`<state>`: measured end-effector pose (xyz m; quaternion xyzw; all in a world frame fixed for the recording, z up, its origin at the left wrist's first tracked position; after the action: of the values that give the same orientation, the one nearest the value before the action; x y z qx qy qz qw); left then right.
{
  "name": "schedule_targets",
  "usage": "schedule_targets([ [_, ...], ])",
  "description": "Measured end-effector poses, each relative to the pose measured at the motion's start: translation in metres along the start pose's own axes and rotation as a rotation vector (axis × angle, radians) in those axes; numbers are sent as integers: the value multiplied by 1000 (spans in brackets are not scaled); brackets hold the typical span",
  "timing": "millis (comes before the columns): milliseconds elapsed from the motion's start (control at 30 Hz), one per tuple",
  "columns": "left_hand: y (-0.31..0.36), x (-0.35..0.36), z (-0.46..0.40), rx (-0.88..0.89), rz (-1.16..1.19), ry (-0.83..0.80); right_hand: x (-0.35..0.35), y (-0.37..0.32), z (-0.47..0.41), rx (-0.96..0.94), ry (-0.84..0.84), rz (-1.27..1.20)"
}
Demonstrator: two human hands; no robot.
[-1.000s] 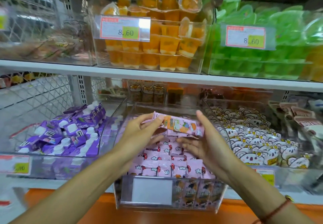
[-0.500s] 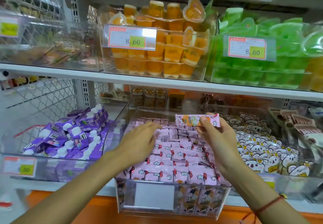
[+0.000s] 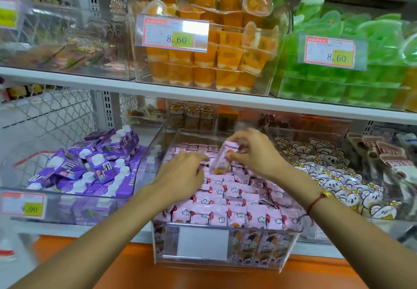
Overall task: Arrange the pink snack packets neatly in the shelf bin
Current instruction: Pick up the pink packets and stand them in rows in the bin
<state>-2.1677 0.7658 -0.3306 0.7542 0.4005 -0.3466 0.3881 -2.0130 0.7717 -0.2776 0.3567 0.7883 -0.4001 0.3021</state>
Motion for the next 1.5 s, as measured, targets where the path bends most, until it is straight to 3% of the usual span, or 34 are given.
schedule_targets([
  [167, 1, -7, -4, -5, 147, 81, 55, -3, 3, -63, -233, 158],
  [300, 0, 5, -3, 14, 113, -79, 54, 11, 13, 69, -308, 28],
  [367, 1, 14, 0, 50, 56, -179, 42, 15, 24, 57, -302, 9],
  [500, 1, 19, -1, 104, -62, -311, 20, 22, 63, -74, -136, 214],
  [633, 9, 18, -17, 84, -194, -397, 22, 28, 82, -12, -221, 263],
  [800, 26, 17, -43, 72, -143, -204, 22, 24, 84, -20, -137, 284],
  [1000, 39, 27, -54, 175, -114, -316, 30, 28, 80, 4, -206, 304],
  [1200, 47, 29, -55, 183, -210, -184, 29, 28, 80, -11, -188, 276],
  [1367, 40, 29, -52, 119, -199, -114, 32, 23, 84, -11, -136, 298],
  [1500, 31, 15, -52, -50, 0, 58, 34, 19, 83, 10, -157, 313],
])
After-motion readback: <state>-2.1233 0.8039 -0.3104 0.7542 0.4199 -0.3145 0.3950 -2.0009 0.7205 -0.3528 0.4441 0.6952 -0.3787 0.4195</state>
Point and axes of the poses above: each hand's wrist, its own z-axis away from the middle knuckle, its own x-axis out of the palm, y = z × x, the point moved 5 cm from there along -z, towards the middle knuckle, and after that the axes turned 8 degrees about y, right-handed, at the moved point
